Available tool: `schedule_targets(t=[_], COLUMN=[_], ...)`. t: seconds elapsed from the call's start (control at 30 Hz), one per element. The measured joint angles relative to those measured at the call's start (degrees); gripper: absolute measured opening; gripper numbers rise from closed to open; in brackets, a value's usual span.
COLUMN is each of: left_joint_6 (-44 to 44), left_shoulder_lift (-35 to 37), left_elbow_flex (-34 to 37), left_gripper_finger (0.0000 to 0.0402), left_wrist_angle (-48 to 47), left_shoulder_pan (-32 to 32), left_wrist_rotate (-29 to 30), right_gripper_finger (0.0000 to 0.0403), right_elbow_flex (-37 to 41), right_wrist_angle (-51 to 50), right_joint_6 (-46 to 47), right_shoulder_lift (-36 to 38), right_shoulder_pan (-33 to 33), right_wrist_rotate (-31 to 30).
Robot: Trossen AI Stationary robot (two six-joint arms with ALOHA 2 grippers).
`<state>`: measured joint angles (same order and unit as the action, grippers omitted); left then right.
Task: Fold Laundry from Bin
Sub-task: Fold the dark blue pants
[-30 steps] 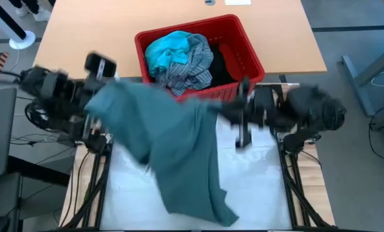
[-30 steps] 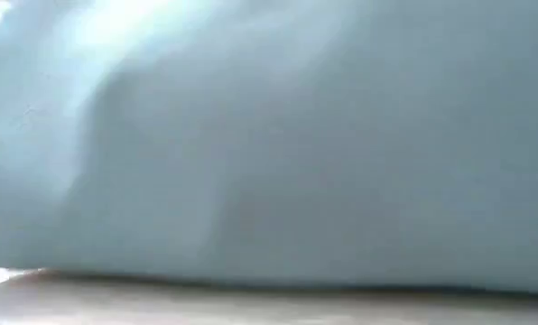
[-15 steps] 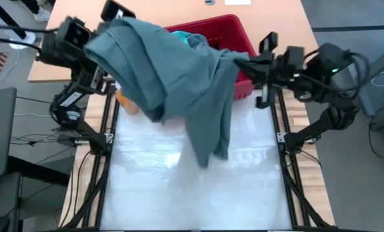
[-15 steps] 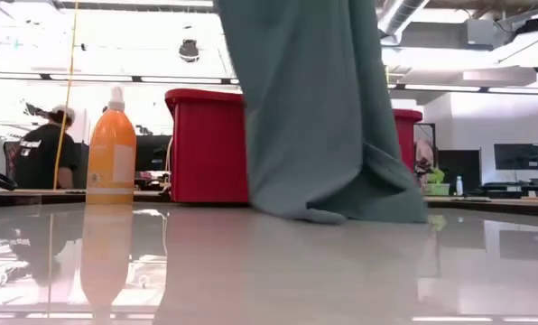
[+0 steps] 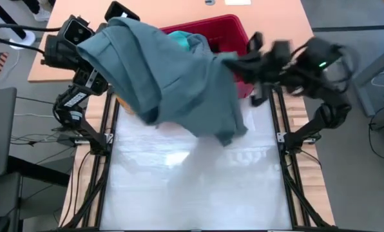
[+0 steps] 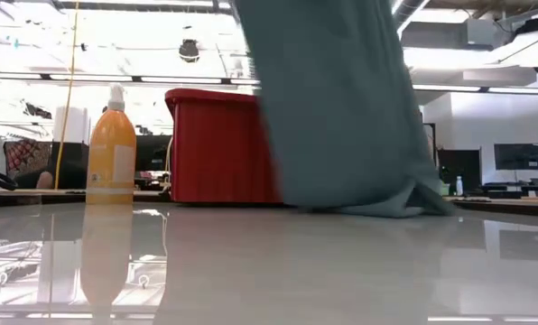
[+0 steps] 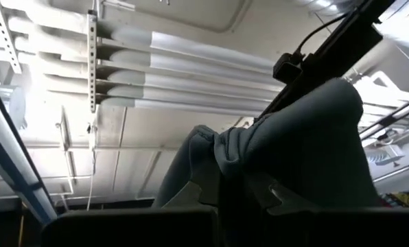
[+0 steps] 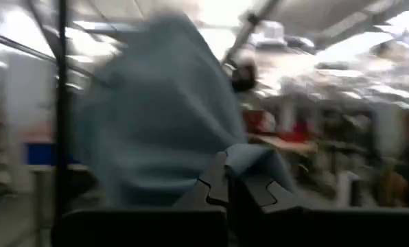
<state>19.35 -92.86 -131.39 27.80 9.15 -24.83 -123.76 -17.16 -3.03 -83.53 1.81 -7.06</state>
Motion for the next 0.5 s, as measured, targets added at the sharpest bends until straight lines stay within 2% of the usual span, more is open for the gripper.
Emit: schedule_targets(t=[0.03,0.07,0.1,0.17,0.2,0.23,0.3,0.33,0.37,0.47,0.5], left_joint_6=[0.0,0.1,0.4,0.7,0.6,0.5,0.5,0.5,0.5,0.7,0.7], left_shoulder_lift=[0.1,0.2,0.5,0.8,0.9,1.0,1.0,1.0,1.0,1.0,1.0], left_elbow_flex=[0.0,0.0,0.0,0.0,0.0,0.0,0.0,0.0,0.0,0.0,0.0], left_gripper_finger=[0.0000,0.0000,0.0000,0.0000,0.0000,0.0000,0.0000,0.0000,0.0000,0.0000,0.0000], left_wrist_angle=[0.2,0.3,0.3,0.3,0.3,0.2,-0.1,-0.3,-0.4,-0.5,-0.5], left_shoulder_pan=[0.0,0.0,0.0,0.0,0.0,-0.1,-0.1,-0.1,-0.1,-0.1,-0.1], left_wrist_rotate=[0.3,0.4,0.1,-0.1,-0.2,-0.2,-0.4,-0.4,-0.4,-0.9,-0.9], right_gripper_finger=[0.0022,0.0022,0.0022,0.0022,0.0022,0.0022,0.0022,0.0022,0.0022,0.0022,0.0022], right_elbow_flex=[0.0,0.0,-0.3,-1.1,-1.3,-1.5,-1.5,-1.5,-1.4,-1.3,-1.4], right_wrist_angle=[1.7,3.6,4.4,1.8,0.1,-1.3,-1.0,-0.2,-0.5,-3.8,-4.7], right_joint_6=[0.0,0.0,0.1,1.1,1.4,1.6,3.2,3.9,3.9,4.3,4.0], right_shoulder_lift=[-0.2,-0.2,-0.1,0.5,0.2,0.2,0.4,0.2,-0.2,-0.6,-1.0], right_shoulder_pan=[0.3,0.6,0.7,0.2,-0.1,-0.1,0.8,1.1,1.1,1.0,1.1], right_wrist_rotate=[-2.9,-3.1,0.3,12.3,15.2,13.6,0.4,-4.3,-4.8,8.1,7.9])
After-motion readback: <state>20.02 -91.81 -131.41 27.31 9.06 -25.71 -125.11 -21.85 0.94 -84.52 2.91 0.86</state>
